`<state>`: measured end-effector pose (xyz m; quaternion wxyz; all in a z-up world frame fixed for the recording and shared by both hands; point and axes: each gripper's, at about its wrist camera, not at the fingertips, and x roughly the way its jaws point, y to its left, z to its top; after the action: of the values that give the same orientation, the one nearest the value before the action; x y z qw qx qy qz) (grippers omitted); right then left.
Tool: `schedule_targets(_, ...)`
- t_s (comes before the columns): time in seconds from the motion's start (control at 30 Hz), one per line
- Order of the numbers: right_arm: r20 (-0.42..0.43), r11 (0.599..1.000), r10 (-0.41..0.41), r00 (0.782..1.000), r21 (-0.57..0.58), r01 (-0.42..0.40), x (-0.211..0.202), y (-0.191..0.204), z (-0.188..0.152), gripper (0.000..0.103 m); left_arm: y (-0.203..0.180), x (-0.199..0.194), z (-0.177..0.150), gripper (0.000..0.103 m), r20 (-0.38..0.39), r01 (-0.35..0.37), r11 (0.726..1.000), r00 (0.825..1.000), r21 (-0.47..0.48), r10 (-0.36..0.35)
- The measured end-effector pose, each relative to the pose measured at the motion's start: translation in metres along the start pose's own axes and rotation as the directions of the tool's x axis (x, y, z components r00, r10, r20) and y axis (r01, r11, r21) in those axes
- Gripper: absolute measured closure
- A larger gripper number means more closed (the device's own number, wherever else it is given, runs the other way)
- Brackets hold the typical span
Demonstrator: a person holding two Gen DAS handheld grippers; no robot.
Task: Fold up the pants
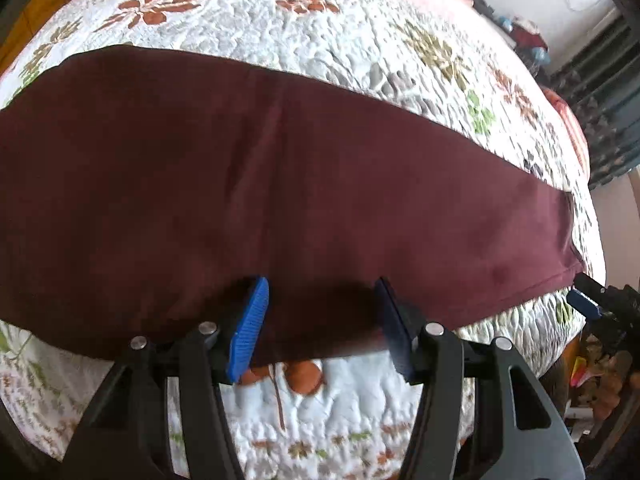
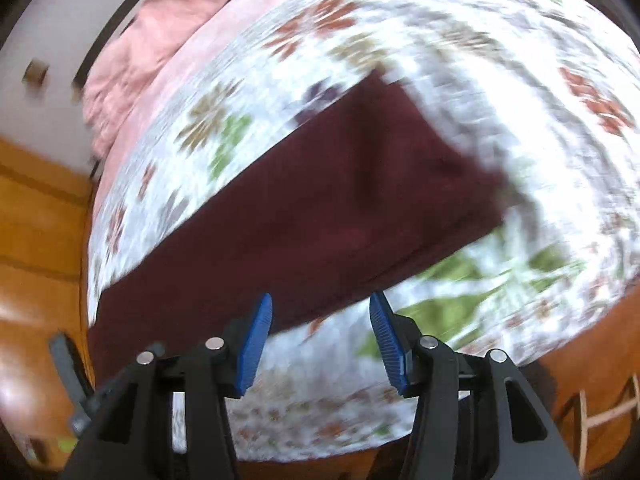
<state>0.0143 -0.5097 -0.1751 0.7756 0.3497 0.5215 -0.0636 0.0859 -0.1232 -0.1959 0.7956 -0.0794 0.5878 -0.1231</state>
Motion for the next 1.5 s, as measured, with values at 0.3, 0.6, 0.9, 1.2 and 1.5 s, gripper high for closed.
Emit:
schedule_targets(0.3,0.045,0.995,0.000,0.999,0.097,-0.005,-0.005,-0.038,0.027,0.051,-0.014,-0.011,0.003,0.042,0.034,-0.001,0.999,0.999,0.046,0.000)
schedule_targets(0.6,0.018,0.996,-0.037,0.999,0.087,0.035,0.009,-0.033,0.032,0.051,-0.031,0.007,0.005,0.027,0.029,-0.044,0.997,0.999,0.061,0.042)
schedule_targets(0.9,0.027,0.991,0.000,1.000,0.135,-0.003,0.017,-0.040,0.037,0.077,-0.032,0.011,0.004,0.024,0.027,-0.044,0.996,0.999,0.075,0.042)
schedule_targets(1.2,0.083,1.000,0.012,0.996,0.007,-0.013,-0.016,-0.026,0.030,0.094,-0.031,0.011,0.004,0.022,0.023,-0.040,0.996,0.999,0.076,0.039)
schedule_targets(1.5,0.061,0.999,0.029,0.998,0.032,-0.031,-0.007,-0.042,0.022,0.055,-0.036,0.002,0.003,0.020,0.009,-0.035,0.996,0.999,0.076,0.034)
